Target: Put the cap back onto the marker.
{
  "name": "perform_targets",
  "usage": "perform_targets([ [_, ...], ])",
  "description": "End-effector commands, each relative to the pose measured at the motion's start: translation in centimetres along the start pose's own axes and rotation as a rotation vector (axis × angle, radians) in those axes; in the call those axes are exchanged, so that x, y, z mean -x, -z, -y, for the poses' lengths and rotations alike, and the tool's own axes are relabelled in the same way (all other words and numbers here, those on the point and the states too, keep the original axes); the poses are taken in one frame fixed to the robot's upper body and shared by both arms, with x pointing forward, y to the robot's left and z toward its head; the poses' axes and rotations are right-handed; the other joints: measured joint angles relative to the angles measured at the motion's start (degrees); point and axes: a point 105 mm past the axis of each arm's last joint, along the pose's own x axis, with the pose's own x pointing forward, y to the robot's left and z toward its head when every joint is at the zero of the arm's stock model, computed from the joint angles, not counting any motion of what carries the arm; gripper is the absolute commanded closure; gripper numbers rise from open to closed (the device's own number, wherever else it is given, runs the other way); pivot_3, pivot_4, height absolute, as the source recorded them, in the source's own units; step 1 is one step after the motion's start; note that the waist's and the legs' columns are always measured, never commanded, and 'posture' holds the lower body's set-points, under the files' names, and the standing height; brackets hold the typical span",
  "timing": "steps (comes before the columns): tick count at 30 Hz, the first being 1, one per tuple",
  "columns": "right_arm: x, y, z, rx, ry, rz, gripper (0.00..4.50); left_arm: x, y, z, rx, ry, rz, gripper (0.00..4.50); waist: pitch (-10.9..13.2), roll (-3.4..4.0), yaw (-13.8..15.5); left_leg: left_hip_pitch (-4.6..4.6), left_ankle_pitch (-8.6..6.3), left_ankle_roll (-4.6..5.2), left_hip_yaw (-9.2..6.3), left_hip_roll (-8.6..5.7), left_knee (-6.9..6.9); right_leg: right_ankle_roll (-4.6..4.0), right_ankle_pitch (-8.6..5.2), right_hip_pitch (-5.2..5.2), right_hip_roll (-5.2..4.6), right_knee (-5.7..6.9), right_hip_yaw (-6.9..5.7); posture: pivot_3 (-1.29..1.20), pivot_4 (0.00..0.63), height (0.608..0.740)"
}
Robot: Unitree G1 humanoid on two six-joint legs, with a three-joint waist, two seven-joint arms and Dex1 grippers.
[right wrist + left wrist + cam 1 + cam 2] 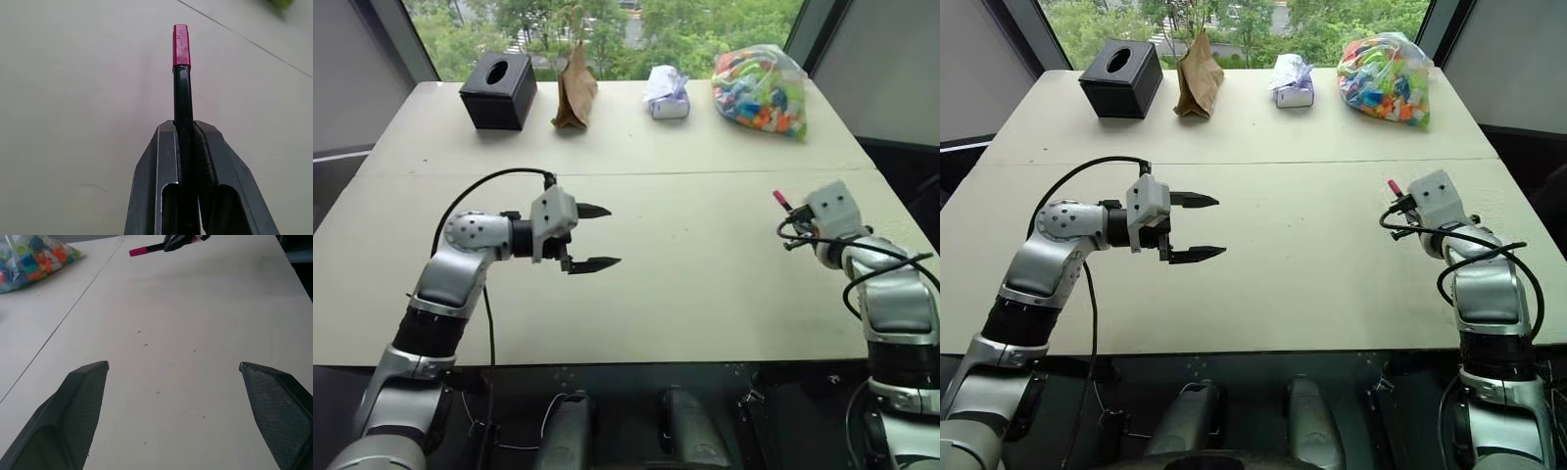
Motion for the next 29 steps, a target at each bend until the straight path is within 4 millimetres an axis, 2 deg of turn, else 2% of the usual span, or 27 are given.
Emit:
perform_targets([
  [1,0.8,0.9,1.7,-0.093,0.090,-0.004,4.50,0.4,-1.5,-0.5,-0.039,-0.016,0.034,0.03,-0.01,0.02,0.00,0.01,0.00,0.00,0.01,0.00,0.00,0.00,0.00,0.00,0.00,0.00,0.00,0.00,0.150,0.740],
  [7,0.5,3.5,1.7,-0.228,0.119,-0.051,4.50,0.3,-1.4,-0.4,-0.042,-0.007,0.028,0.03,-0.01,0.03,-0.01,0.01,0.00,0.00,0.01,0.00,0.00,0.00,0.00,0.00,0.00,0.01,0.00,0.00,0.150,0.740],
  [15,0.6,3.4,1.3,-0.251,0.096,-0.044,4.50,0.3,-2.2,-0.4,-0.048,0.014,0.056,0.03,-0.02,0.03,-0.01,0.01,0.00,0.00,0.01,0.00,-0.01,0.00,0.00,0.01,0.00,0.00,0.00,0.00,0.150,0.740],
  [16,0.6,3.4,1.3,-0.252,0.093,-0.044,3.53,0.3,-2.5,-0.4,-0.047,0.018,0.066,0.00,-0.02,0.03,-0.01,0.01,0.00,0.00,0.01,0.00,-0.01,0.00,0.00,0.01,0.00,0.00,0.00,0.00,0.150,0.740],
  [17,0.7,3.4,1.3,-0.251,0.093,-0.045,3.22,0.3,-2.9,-0.3,-0.040,0.024,0.084,0.00,-0.02,0.03,-0.01,0.01,0.00,0.00,0.01,0.00,0.00,0.00,0.00,0.01,0.00,0.00,0.00,0.00,0.150,0.740],
  [20,0.9,3.6,1.8,-0.246,0.097,-0.049,1.67,0.2,-3.6,-0.2,-0.027,0.040,0.112,0.00,-0.02,0.03,-0.01,0.01,0.00,0.00,0.00,0.00,0.00,0.00,0.00,0.01,0.00,0.00,0.00,0.00,0.150,0.740],
  [23,1.5,3.4,2.1,-0.238,0.094,-0.042,0.02,-0.2,-3.3,-0.3,-0.024,0.051,0.106,0.00,-0.02,0.03,-0.08,0.03,0.00,0.00,0.01,0.00,0.00,0.00,0.00,0.03,0.01,0.00,0.00,0.00,0.150,0.740],
  [29,4.1,1.3,3.7,-0.221,0.111,0.017,0.02,-1.8,-1.9,0.0,-0.024,0.099,0.081,0.00,-0.03,0.05,0.04,0.03,0.00,0.00,0.02,-0.01,0.00,0.01,0.00,0.04,0.01,0.00,0.01,0.00,0.150,0.740],
])
